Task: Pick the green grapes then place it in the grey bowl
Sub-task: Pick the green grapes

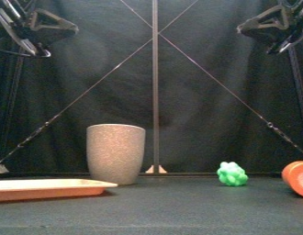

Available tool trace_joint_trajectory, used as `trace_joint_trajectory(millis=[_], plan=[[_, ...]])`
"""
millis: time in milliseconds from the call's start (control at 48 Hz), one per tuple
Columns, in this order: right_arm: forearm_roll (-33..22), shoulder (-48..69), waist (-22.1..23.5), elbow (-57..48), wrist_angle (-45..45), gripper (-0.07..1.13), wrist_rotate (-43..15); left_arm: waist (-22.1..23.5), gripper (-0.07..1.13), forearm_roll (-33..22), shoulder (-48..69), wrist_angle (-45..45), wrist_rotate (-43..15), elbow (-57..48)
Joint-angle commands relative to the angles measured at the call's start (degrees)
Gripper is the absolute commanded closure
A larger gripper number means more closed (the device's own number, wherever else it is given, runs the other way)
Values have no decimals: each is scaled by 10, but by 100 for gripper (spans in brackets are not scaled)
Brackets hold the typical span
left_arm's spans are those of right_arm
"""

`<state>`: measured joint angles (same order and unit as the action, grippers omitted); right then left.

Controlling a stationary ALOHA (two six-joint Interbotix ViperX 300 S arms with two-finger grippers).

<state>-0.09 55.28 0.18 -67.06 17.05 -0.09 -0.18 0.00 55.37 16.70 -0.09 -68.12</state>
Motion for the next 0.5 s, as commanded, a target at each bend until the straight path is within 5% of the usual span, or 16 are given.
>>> trace_joint_trajectory(millis=[21, 188, 500], plan=[[3, -13, -4, 3, -2, 100, -3, -3, 98, 0, -8, -7, -2, 13], [-11, -56, -4, 10, -29, 100, 0, -11, 97, 0, -7, -17, -2, 15], [-149, -164, 10, 43, -83, 89, -4, -48, 97, -1, -7, -20, 0, 13]])
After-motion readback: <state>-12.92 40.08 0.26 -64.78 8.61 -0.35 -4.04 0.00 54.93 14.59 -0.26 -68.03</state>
